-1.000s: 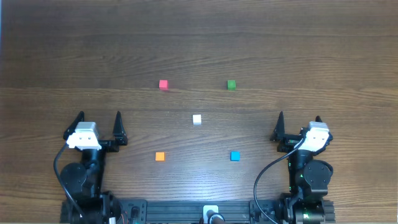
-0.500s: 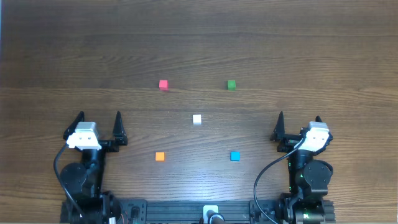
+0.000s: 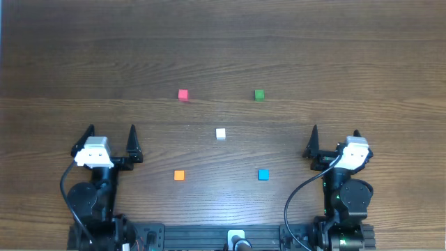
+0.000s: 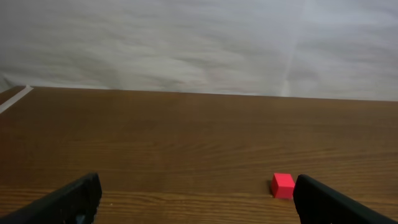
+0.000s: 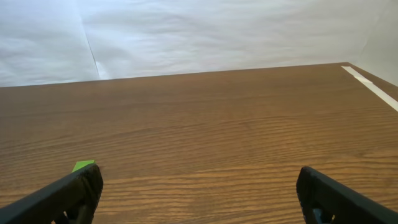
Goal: Stack Cubes
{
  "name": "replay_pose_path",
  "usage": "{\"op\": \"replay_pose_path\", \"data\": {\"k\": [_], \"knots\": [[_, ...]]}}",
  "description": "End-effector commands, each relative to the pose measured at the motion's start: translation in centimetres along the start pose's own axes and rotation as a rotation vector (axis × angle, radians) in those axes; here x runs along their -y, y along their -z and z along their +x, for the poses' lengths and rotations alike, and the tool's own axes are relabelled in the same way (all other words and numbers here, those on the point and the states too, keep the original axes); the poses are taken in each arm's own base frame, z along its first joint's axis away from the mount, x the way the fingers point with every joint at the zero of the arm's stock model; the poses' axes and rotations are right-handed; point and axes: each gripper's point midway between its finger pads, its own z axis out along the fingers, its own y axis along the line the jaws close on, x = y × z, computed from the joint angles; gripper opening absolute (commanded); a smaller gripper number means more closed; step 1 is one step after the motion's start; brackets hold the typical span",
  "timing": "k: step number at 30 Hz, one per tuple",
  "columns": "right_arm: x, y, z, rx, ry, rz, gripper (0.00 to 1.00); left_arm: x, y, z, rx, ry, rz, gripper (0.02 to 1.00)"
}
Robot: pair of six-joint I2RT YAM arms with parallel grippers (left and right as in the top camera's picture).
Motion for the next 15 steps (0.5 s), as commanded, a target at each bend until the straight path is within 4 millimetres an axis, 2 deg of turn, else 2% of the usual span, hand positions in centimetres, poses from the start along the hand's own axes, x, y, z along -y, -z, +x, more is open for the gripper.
{"op": "replay_pose_path", "data": {"k": [1,15], "knots": [[0.31,-0.07,0.33,-0.006,0.002,0.016,0.993,-0.11,-0.08,0.51,-0.01,0.007,-0.007,1.0],[0.31,-0.07,0.33,-0.006,0.002,0.016,0.993,-0.11,-0.08,0.5,-0.01,0.008,-0.007,0.991]]}}
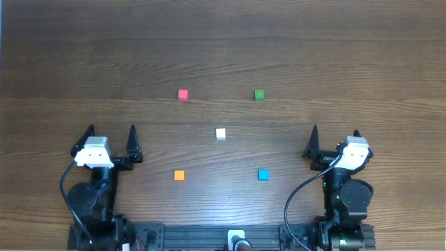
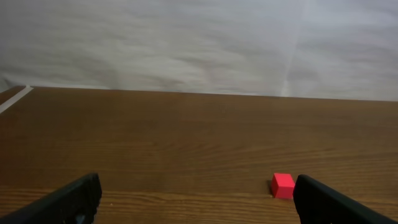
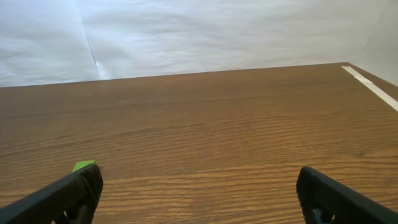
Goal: Stack Cubes
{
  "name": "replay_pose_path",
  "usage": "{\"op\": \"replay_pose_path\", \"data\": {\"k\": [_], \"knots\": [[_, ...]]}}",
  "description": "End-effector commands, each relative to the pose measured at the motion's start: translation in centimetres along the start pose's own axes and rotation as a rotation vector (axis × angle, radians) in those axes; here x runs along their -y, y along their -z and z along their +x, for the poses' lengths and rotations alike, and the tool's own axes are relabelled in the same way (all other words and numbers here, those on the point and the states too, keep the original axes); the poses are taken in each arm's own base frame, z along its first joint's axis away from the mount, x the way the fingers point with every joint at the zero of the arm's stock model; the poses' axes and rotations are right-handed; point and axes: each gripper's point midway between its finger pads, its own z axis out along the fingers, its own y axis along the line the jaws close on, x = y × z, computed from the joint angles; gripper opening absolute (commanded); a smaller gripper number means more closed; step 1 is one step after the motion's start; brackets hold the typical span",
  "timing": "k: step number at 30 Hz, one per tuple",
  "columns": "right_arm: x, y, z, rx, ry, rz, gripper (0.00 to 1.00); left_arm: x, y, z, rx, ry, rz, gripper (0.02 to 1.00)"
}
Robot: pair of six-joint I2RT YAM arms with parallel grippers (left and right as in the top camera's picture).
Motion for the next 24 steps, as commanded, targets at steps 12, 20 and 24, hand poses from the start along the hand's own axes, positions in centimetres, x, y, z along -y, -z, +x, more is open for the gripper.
{"op": "replay_pose_path", "data": {"k": [12,20,24], "knots": [[0.3,-0.1,0.3,-0.006,0.002,0.016,0.991,0.9,0.7,-4.5,0.119,0.214,0.052,1.0],[0.3,-0.1,0.3,-0.006,0.002,0.016,0.991,4.5,1.8,-10.9,-0.008,0.278,0.194,0.998],[0.3,-0.1,0.3,-0.006,0.002,0.016,0.991,6.3,0.3,-14.2,-0.141,0.309,0.249,0.998]]}}
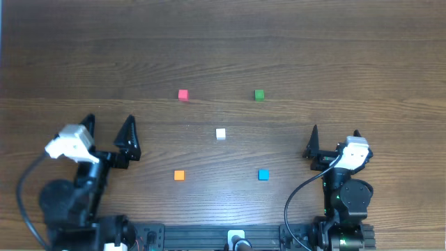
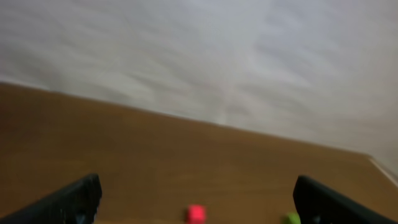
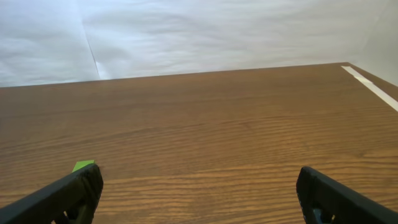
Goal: Stack Cubes
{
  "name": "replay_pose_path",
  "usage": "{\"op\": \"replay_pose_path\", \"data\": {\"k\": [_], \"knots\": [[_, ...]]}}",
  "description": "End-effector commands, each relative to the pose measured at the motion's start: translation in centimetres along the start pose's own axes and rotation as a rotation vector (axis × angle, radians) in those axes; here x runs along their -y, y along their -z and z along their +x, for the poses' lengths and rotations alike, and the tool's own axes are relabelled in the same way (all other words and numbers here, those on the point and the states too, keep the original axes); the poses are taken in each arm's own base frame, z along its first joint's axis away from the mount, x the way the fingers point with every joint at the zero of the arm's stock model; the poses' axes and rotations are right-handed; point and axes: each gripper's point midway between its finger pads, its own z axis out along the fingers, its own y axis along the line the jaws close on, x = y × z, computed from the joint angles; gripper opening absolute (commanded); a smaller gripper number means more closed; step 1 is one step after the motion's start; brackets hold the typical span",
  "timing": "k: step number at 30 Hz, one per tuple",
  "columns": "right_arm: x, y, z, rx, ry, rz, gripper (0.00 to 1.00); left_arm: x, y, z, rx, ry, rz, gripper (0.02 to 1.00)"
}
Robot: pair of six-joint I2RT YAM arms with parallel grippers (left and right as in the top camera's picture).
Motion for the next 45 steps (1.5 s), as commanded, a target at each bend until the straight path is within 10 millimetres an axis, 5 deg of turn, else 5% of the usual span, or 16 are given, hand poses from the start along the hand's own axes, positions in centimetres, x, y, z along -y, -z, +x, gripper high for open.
{"op": "replay_pose_path", "data": {"k": [1,8,16,21,28,45], "knots": [[0.3,-0.1,0.3,-0.005,0.002,0.015,0.993,2.9,-2.1,-2.9,-0.128,0.055,0.068,0.998],[0.3,-0.1,0.3,-0.005,0.002,0.015,0.991,3.9,-8.8,-2.9,-0.444,0.112,0.025,0.998],[0.3,-0.1,0.3,-0.005,0.002,0.015,0.991,2.5,-14.2,5.4,-0.864,0.154,-0.135,0.998],[0.3,-0.1,0.3,-0.005,0.002,0.015,0.993,1.2,-15.6,11.2,-1.017,0.097,-0.226,0.989],[0.3,-0.1,0.3,-0.005,0.002,0.015,0.991,0.6,-17.0,16.6,-1.122,-0.018,-0.278,0.996],[0.3,-0.1,0.3,-0.005,0.002,0.015,0.991,-0.8,-19.4,22.8,-1.184,-0.094,-0.325,0.978]]}}
